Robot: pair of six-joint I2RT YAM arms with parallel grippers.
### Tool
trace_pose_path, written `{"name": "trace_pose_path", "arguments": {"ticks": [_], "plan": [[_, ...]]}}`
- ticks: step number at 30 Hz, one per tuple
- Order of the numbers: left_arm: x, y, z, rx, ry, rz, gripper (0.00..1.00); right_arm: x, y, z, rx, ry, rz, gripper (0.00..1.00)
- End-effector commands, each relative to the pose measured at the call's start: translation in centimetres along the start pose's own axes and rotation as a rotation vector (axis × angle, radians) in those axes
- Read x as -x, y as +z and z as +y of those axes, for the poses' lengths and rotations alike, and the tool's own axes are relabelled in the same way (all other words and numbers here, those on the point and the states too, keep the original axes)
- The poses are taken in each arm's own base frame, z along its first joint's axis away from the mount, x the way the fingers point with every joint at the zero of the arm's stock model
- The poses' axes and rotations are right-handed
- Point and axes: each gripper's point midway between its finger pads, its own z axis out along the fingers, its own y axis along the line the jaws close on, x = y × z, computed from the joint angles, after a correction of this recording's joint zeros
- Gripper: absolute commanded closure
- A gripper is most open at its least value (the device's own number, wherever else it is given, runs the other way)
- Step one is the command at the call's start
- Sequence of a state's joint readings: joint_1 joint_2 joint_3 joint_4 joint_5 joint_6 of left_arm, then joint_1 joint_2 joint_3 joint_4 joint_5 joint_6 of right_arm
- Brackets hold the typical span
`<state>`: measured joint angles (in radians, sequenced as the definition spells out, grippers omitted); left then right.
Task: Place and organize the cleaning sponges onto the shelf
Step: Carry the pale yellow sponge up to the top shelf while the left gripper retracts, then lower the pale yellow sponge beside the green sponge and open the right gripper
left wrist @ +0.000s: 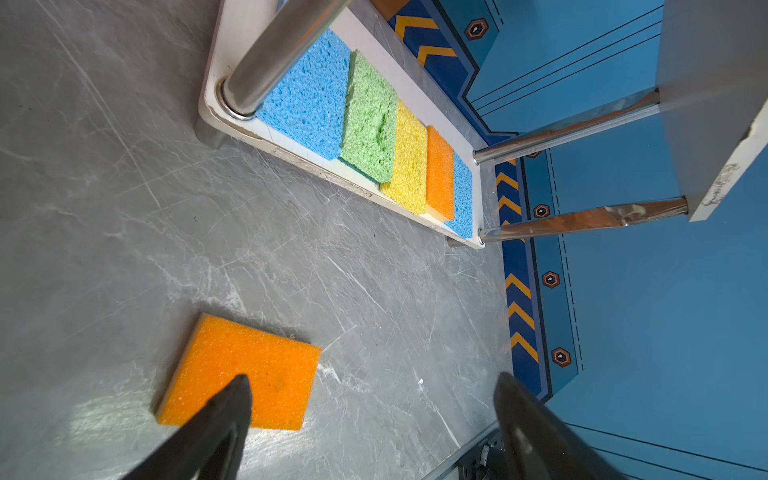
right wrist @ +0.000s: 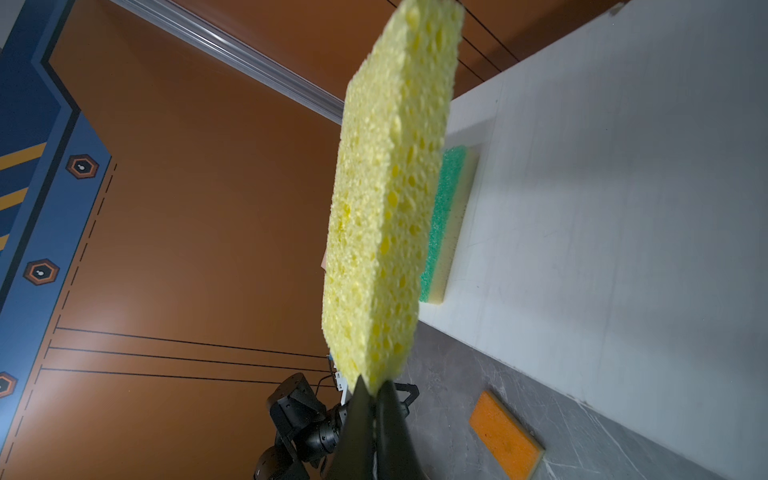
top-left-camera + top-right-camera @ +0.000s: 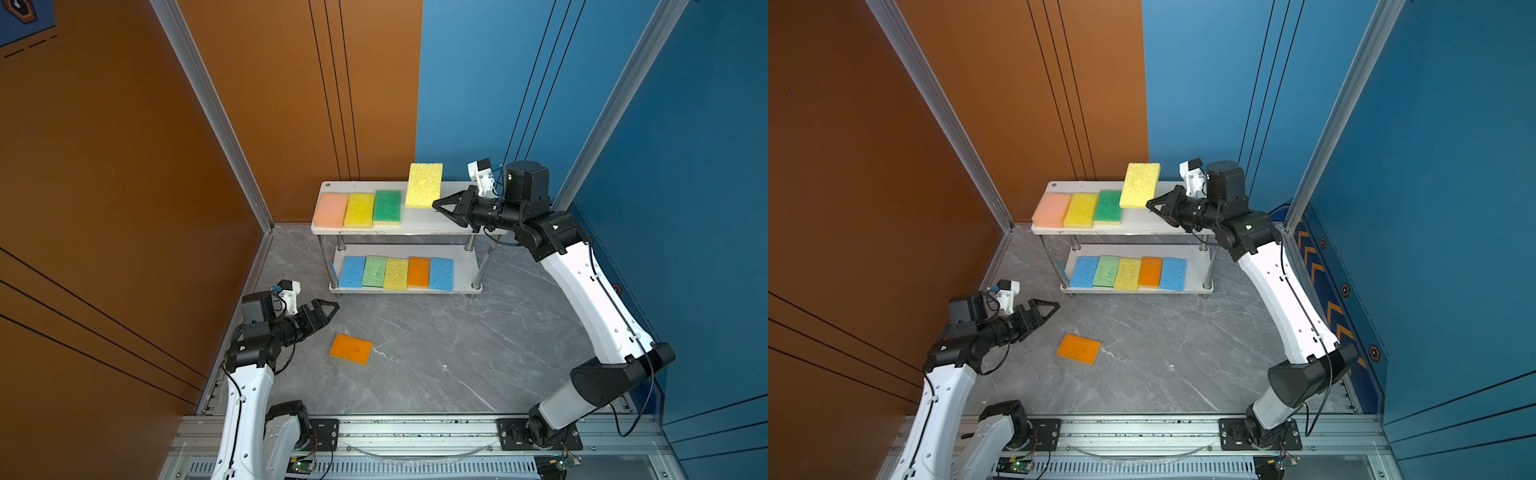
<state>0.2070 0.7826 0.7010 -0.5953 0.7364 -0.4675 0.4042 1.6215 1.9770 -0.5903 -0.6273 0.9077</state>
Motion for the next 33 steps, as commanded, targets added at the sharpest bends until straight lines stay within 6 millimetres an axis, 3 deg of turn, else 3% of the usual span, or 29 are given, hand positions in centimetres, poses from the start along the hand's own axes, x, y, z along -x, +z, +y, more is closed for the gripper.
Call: {"name": "trace_pose_path", "arguments": {"ticks": [1, 19, 33], "plan": [[-0.6, 0.1, 0.3, 0.01, 0.012, 0.008, 0.08, 0.7, 0.3, 0.5, 0.05, 0.044, 0.015, 1.0], [-0.6, 0.1, 0.2, 0.009, 0.017, 0.008, 0.08, 0.2, 3.3, -3.6, 0.023, 0.134, 0.117, 1.0], [-0.6, 0.2, 0.3, 0.009, 0.016, 0.013, 0.08, 0.6, 3.8, -5.8, -0.001, 0.152, 0.134, 1.0]]}}
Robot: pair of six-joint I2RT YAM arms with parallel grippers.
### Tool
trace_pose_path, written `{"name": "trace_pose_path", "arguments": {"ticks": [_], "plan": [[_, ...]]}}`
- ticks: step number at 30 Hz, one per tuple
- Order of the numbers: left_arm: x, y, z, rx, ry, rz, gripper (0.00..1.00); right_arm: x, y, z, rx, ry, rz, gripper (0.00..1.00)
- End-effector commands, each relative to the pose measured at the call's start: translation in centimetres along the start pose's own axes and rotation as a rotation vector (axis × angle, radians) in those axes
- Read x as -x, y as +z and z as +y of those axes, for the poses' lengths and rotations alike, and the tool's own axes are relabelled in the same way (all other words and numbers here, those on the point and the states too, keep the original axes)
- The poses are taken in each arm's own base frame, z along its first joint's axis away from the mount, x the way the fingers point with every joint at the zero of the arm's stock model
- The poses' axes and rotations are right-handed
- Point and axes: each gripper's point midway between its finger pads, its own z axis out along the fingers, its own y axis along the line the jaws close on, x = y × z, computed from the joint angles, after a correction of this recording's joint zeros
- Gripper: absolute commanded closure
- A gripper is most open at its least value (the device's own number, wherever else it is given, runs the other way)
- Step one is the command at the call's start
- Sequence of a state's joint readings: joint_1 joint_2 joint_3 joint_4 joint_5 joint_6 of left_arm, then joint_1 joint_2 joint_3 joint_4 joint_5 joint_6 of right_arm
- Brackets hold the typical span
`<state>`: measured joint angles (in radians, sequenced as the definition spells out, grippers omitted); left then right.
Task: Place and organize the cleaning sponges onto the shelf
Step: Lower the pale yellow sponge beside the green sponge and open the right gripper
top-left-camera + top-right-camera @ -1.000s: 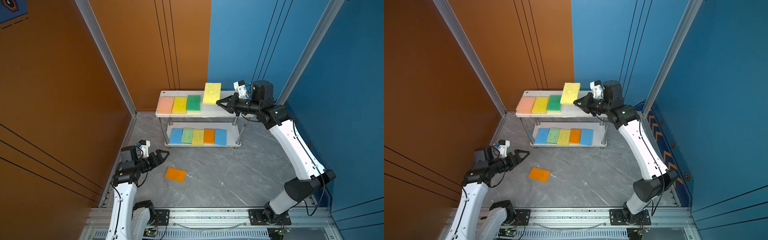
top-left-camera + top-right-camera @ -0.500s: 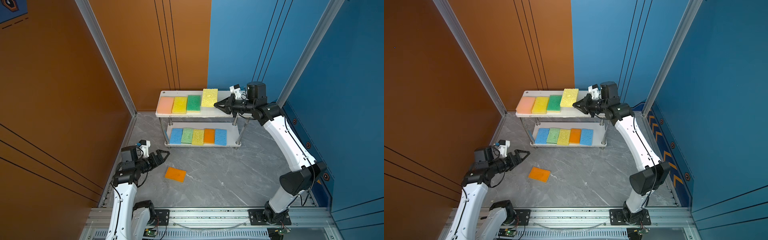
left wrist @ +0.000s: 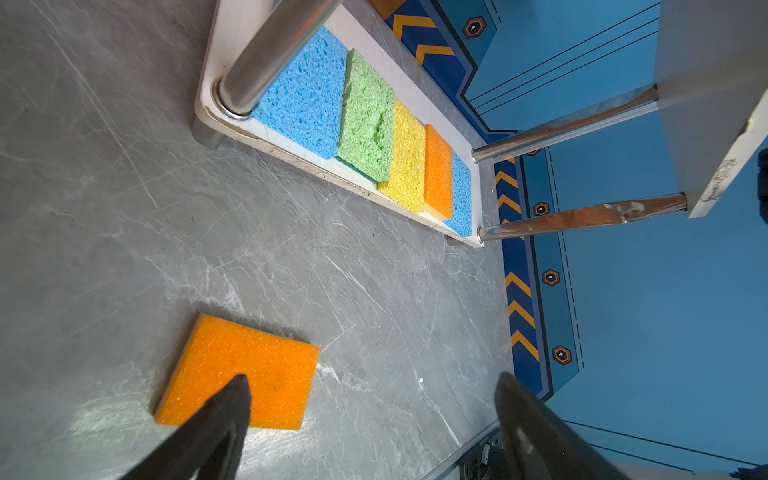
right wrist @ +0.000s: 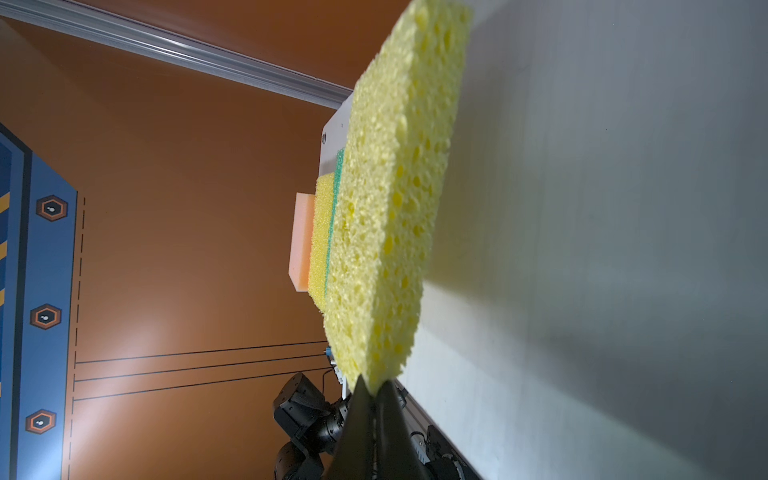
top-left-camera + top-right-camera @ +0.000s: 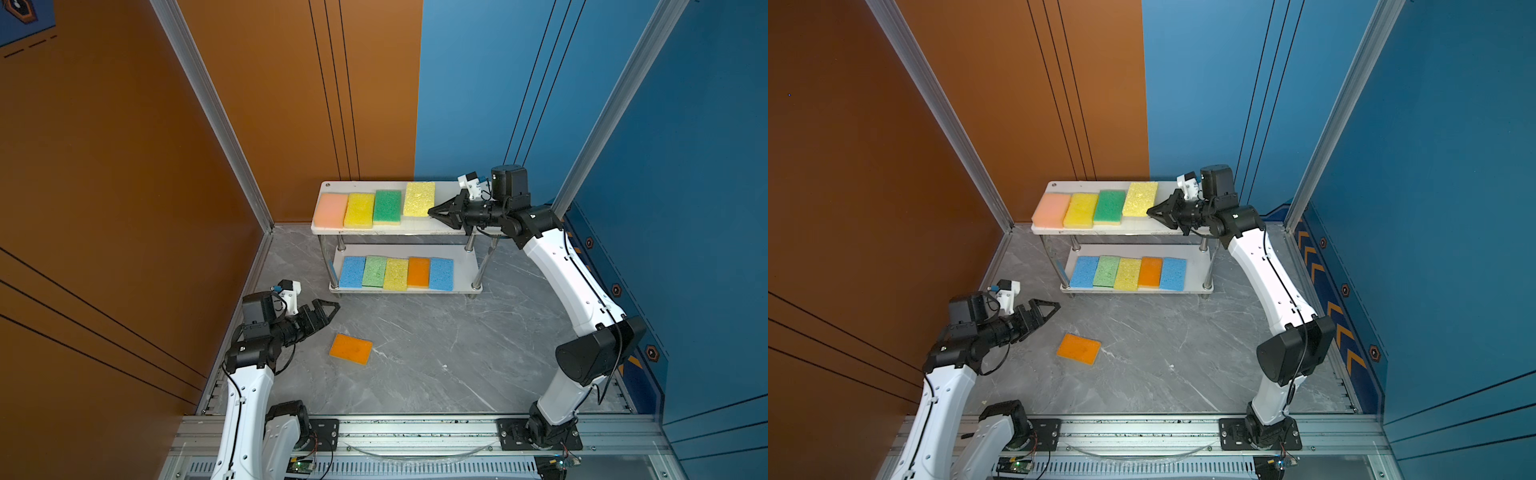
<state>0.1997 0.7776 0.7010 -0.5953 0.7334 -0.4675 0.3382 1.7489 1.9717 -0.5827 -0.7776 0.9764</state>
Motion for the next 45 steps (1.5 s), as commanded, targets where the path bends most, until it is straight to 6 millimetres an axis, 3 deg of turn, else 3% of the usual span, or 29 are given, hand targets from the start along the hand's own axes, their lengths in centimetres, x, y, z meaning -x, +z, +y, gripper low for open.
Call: {"name": "trace_pose_path", "arguments": {"ticks": [1, 12, 27, 30, 35, 45], "plan": [[-0.5, 0.2, 0.4, 0.011, 0.008, 0.013, 0.08, 0.3, 0.6, -0.6, 0.012, -0.014, 0.017, 1.0], [-0.6, 0.2, 0.4, 0.013, 0.008, 0.013, 0.08, 0.6, 1.6, -1.7, -0.002, 0.001, 0.032, 1.0], [-0.6, 0.2, 0.4, 0.012, 0.008, 0.015, 0.08, 0.2, 1.4, -1.8, -0.006, -0.01, 0.047, 1.0], [-0.6, 0.2, 0.4, 0.012, 0.008, 0.014, 0.08, 0.0, 1.3, -1.9, -0.013, -0.014, 0.05, 0.9], [-0.6, 0.2, 0.5, 0.013, 0.008, 0.014, 0.08, -0.1, 1.1, -1.9, -0.019, -0.019, 0.049, 0.65], [-0.6, 0.2, 0.4, 0.012, 0.01, 0.013, 0.08, -0.2, 0.1, -1.8, -0.036, -0.032, 0.035, 0.59]]}}
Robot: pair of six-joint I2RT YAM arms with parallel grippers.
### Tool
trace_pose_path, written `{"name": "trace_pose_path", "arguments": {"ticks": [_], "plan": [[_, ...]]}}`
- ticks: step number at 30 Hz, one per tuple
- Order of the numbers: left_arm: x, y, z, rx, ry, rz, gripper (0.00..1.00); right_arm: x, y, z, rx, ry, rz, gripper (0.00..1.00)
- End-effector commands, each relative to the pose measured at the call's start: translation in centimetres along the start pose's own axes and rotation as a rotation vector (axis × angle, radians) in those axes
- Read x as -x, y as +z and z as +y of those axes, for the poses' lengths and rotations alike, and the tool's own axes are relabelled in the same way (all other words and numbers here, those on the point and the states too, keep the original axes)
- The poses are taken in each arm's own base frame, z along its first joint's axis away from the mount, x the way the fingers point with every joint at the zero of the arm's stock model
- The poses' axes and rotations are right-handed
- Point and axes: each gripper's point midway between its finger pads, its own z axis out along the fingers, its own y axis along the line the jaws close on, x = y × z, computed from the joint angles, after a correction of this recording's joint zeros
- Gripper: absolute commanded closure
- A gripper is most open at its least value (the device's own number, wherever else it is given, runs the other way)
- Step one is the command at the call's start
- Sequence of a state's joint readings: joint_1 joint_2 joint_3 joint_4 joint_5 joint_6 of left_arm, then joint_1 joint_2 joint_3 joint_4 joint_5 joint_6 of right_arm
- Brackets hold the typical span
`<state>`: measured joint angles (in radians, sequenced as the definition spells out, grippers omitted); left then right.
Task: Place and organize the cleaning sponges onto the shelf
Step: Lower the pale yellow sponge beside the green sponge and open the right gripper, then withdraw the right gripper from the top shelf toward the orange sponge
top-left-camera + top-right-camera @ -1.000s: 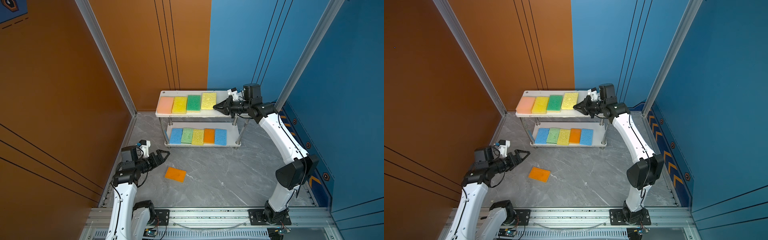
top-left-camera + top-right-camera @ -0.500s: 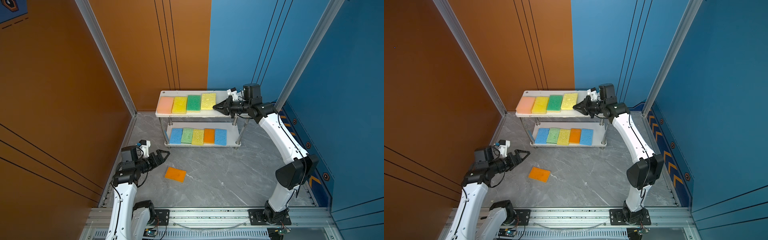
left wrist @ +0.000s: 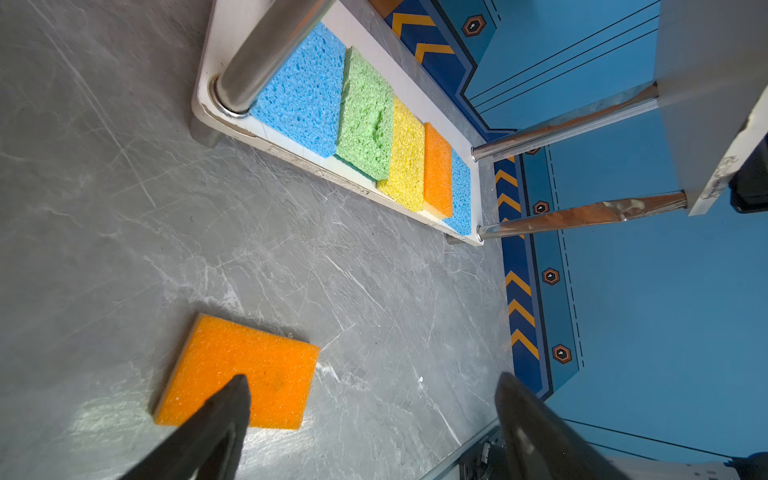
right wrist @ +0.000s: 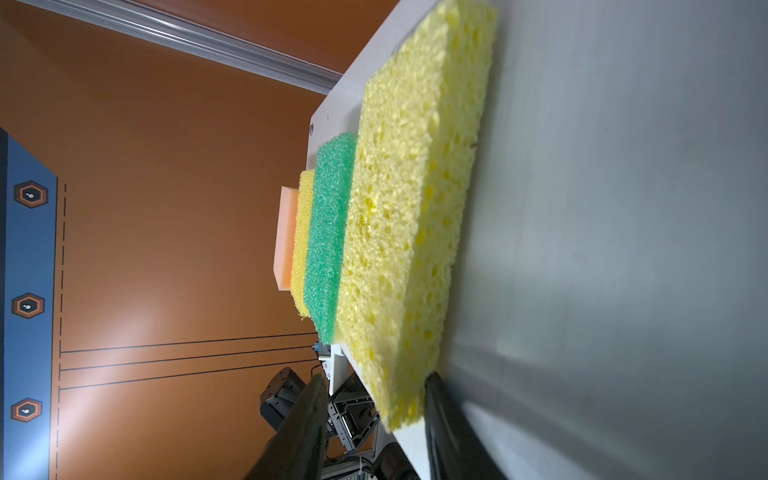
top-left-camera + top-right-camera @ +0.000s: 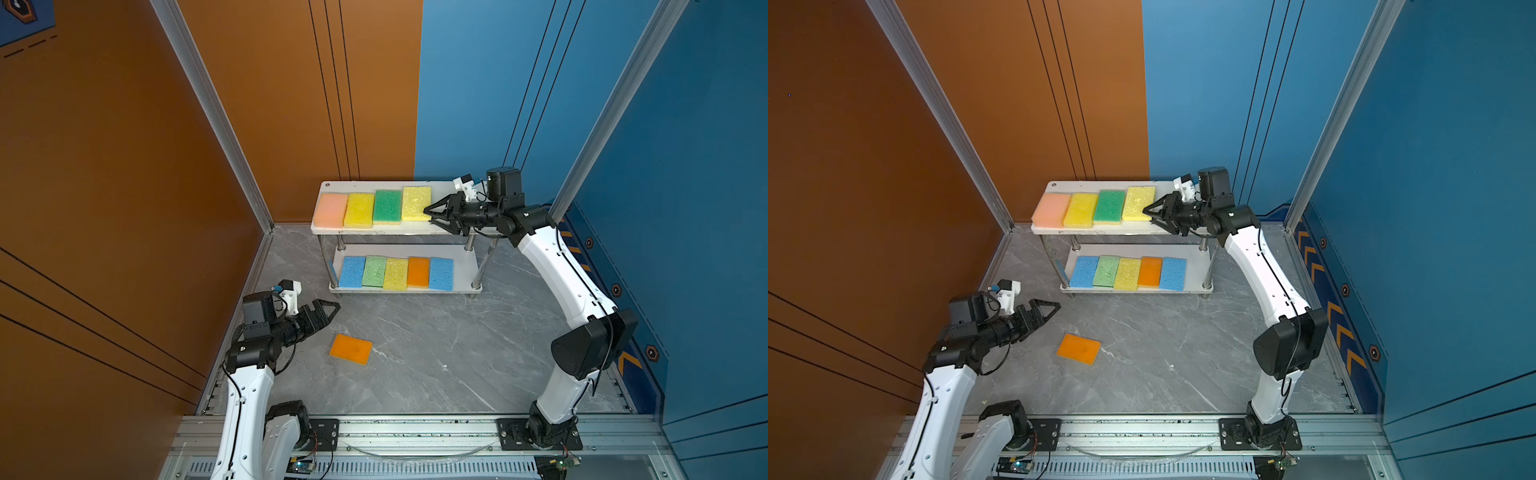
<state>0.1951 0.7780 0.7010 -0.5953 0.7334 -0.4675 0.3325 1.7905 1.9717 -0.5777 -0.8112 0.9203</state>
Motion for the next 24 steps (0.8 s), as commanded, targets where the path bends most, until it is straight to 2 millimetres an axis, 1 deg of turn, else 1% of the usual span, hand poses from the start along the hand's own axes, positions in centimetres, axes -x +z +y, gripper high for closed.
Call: {"name": "trace_pose_path", "arguments": {"ticks": [1, 5, 10, 16, 19, 21, 24], "plan": [[-0.5, 0.2, 0.5, 0.013, 0.007, 0.01, 0.07, -0.5, -1.3, -0.3, -0.039, -0.005, -0.004, 0.58], [-0.5, 0.2, 0.5, 0.014, 0.007, 0.01, 0.07, -0.8, -1.8, -0.9, -0.088, -0.017, -0.012, 0.56], [-0.5, 0.1, 0.4, 0.013, 0.01, 0.008, 0.07, -1.8, -2.4, -1.8, -0.18, -0.063, 0.0, 0.53], [-0.5, 0.1, 0.4, 0.012, 0.009, 0.009, 0.07, -2.1, -3.2, -1.7, -0.248, -0.132, -0.019, 0.52], [-0.5, 0.1, 0.4, 0.013, 0.01, 0.009, 0.07, -3.0, -3.8, -0.1, -0.247, -0.203, -0.036, 0.51], [-0.5, 0.2, 0.5, 0.016, 0.009, 0.01, 0.07, -4.2, -4.1, 1.2, -0.243, -0.264, -0.04, 0.48], [-0.5, 0.2, 0.6, 0.018, 0.005, 0.01, 0.07, -6.2, -4.6, 2.7, -0.249, -0.364, -0.042, 0.46]]}}
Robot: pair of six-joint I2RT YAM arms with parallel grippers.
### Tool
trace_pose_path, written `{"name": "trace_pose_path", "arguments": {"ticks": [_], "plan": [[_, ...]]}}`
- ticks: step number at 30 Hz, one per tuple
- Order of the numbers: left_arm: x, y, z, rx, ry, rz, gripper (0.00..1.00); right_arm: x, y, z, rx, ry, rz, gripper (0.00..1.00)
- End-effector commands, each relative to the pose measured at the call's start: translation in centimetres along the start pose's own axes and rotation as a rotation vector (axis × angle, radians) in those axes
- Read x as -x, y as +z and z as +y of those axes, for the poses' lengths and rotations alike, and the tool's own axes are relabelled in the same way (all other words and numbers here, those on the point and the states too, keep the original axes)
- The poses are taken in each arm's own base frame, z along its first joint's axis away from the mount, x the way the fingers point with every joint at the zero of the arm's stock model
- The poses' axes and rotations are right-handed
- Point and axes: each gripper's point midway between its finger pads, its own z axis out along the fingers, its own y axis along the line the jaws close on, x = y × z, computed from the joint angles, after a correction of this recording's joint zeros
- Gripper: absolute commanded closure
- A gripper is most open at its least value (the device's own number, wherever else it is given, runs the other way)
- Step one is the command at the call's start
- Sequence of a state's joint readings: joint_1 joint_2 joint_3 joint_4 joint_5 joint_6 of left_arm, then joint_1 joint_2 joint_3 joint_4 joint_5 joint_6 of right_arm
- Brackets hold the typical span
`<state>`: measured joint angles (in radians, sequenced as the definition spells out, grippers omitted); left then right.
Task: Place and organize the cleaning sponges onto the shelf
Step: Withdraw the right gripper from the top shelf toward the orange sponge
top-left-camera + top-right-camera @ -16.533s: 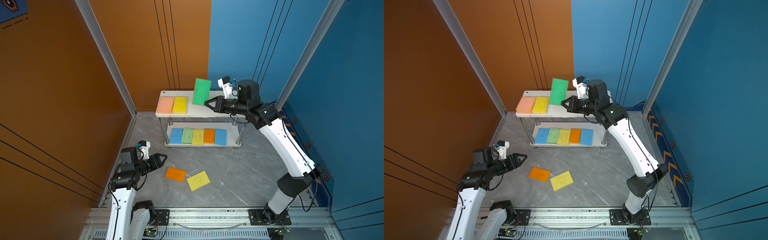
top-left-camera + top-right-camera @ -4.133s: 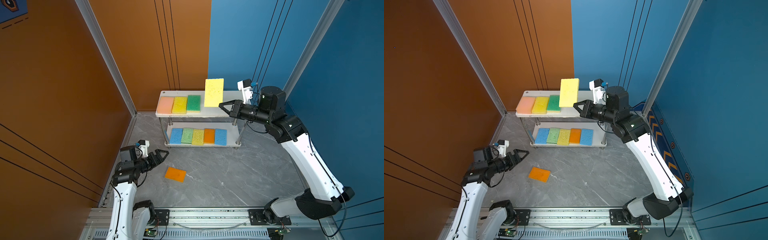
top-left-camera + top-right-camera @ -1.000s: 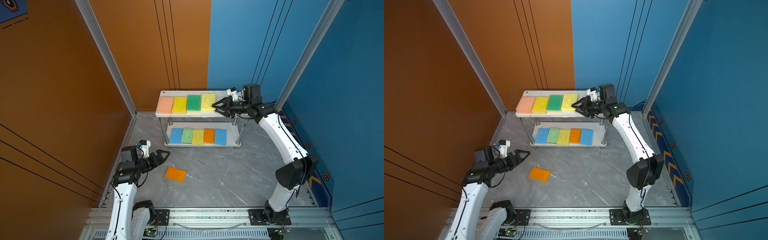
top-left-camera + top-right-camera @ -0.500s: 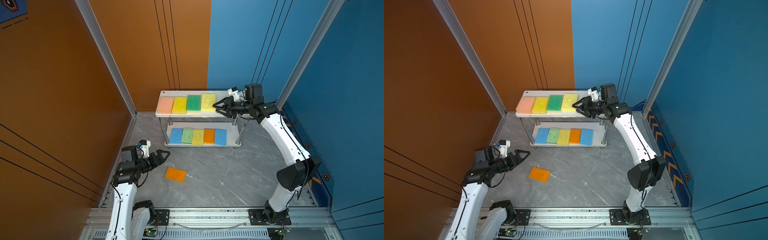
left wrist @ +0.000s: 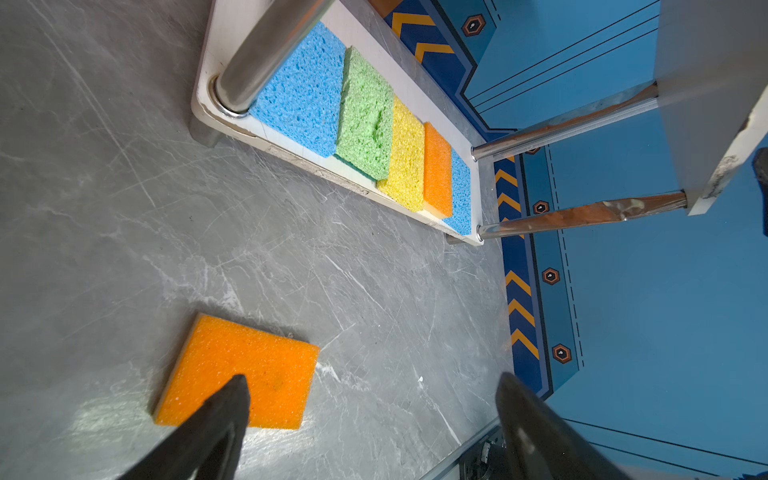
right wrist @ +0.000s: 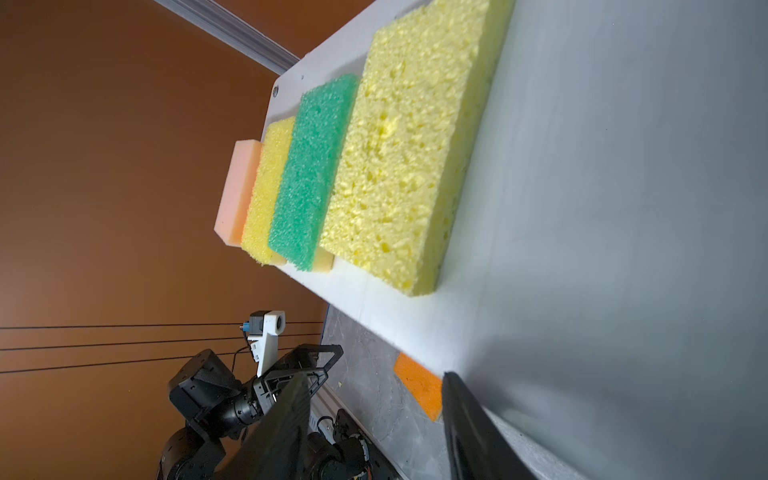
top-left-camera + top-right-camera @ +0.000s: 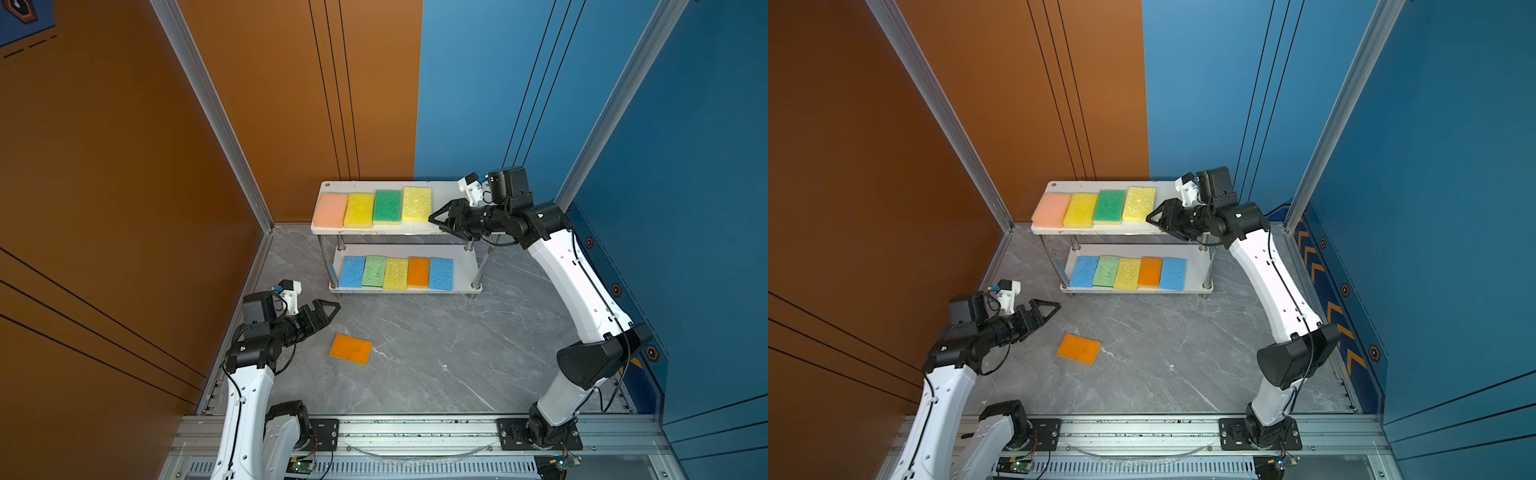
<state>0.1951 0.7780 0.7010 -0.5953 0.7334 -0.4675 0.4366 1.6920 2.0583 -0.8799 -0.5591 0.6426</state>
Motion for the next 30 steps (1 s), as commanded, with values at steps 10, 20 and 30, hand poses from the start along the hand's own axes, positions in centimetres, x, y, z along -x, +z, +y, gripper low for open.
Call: {"name": "trace_pose_path", "arguments": {"ticks": [10, 20, 30], "plan": [[-1.5, 0.7, 1.0, 0.07, -0.034, 0.04, 0.06, -9.8, -2.1, 0.8, -0.131, -0.322, 0.017, 0.37], [-5.9, 1.6, 4.6, 0.206, -0.314, 0.049, 0.02, -18.2, 0.7, -4.6, -0.129, -0.27, 0.138, 0.36], [-9.6, 1.9, 9.5, 0.372, -0.502, 0.001, 0.02, -20.7, 2.1, -6.8, -0.11, -0.213, 0.163, 0.35]]}}
